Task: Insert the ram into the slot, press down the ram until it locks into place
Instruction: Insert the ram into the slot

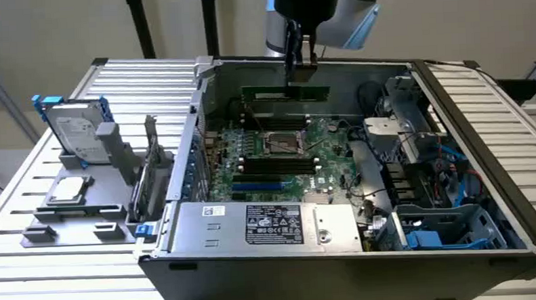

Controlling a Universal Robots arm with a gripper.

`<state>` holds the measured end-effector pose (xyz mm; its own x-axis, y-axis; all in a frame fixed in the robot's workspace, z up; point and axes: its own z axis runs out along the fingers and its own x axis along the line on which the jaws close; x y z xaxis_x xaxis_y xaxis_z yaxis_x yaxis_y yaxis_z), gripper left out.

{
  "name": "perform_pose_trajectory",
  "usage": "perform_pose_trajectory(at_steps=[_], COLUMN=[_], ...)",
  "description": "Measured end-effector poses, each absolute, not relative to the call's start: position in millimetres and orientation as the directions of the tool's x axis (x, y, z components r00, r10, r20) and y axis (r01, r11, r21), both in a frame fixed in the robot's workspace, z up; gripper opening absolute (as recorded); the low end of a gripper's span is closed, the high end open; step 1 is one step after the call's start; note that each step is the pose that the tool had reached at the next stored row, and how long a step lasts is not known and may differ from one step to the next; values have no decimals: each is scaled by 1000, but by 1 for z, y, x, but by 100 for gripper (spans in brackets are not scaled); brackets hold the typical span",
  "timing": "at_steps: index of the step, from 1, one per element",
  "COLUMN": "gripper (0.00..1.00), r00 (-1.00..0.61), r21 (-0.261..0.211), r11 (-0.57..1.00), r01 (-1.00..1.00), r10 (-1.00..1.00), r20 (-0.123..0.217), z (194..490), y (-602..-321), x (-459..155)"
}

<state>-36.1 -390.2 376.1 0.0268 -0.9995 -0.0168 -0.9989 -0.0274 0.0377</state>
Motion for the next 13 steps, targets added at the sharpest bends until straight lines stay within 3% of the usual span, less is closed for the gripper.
perform_pose_trajectory(at_steps=[13], gripper=[14], r00=[27], r21=[38], r11=[-27], r01=[-999], r10=[-1000], r20=[-17], z=[376], y=[-390], x=[-36])
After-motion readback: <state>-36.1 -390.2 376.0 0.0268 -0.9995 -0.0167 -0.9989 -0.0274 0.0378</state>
